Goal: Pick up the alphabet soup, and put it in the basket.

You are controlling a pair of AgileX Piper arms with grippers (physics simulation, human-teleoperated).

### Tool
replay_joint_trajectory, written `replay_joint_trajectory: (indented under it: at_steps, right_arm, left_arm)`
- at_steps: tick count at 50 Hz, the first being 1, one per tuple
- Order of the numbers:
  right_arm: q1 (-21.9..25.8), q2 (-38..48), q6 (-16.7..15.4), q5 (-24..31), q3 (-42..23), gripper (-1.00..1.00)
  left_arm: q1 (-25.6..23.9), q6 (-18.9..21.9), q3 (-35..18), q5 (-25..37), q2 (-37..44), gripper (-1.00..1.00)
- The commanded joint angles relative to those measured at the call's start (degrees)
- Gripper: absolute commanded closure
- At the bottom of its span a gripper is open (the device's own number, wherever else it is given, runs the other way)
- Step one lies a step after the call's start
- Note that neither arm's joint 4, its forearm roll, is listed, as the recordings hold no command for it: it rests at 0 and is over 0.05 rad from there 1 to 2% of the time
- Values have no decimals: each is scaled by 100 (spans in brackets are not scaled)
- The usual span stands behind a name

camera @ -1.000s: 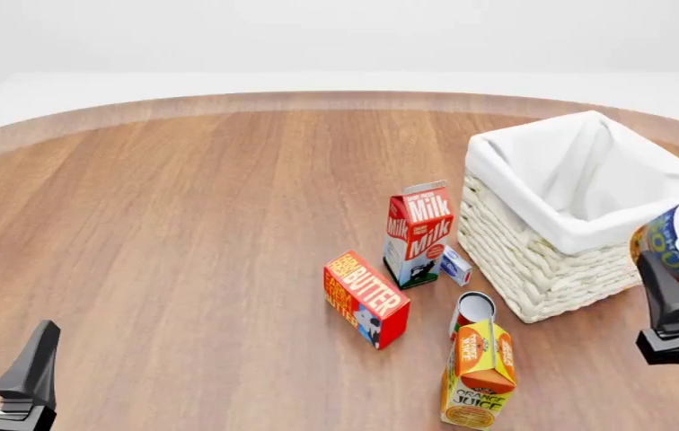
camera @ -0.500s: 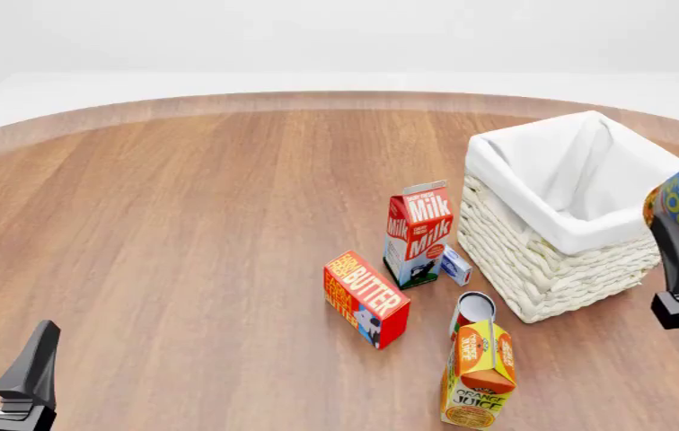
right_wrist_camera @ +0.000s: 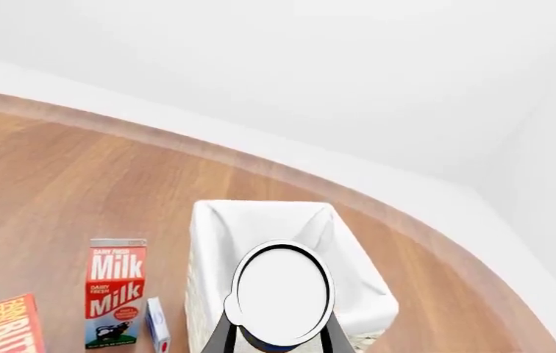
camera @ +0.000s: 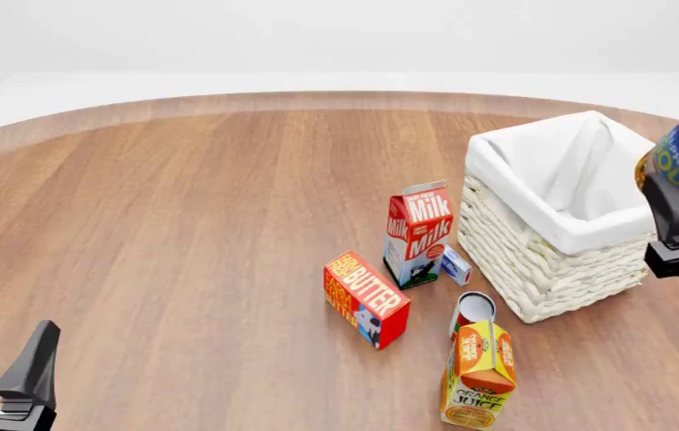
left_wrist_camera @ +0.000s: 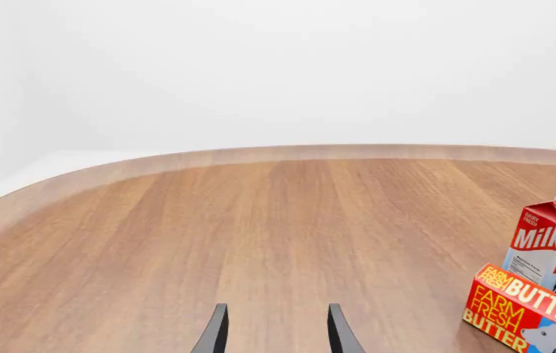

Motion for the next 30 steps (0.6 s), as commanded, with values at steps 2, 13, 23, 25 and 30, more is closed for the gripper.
replay_joint_trajectory:
  at_steps: [2, 13, 23, 25, 30]
  right_arm:
    - [-47, 557, 199, -128, -408, 100]
    - [-44, 1167, 313, -279, -702, 100]
    - [-71, 1673, 270, -282, -1040, 100]
    - [-79, 1784, 260, -286, -1091, 100]
    - [-98, 1958, 223, -275, -1214, 100]
  left_arm:
    - [0, 0, 0, 0, 0, -100]
    - [0, 0, 0, 0, 0, -100]
    - [0, 0, 0, 0, 0, -100]
    - [0, 0, 0, 0, 0, -100]
    - [0, 0, 0, 0, 0, -100]
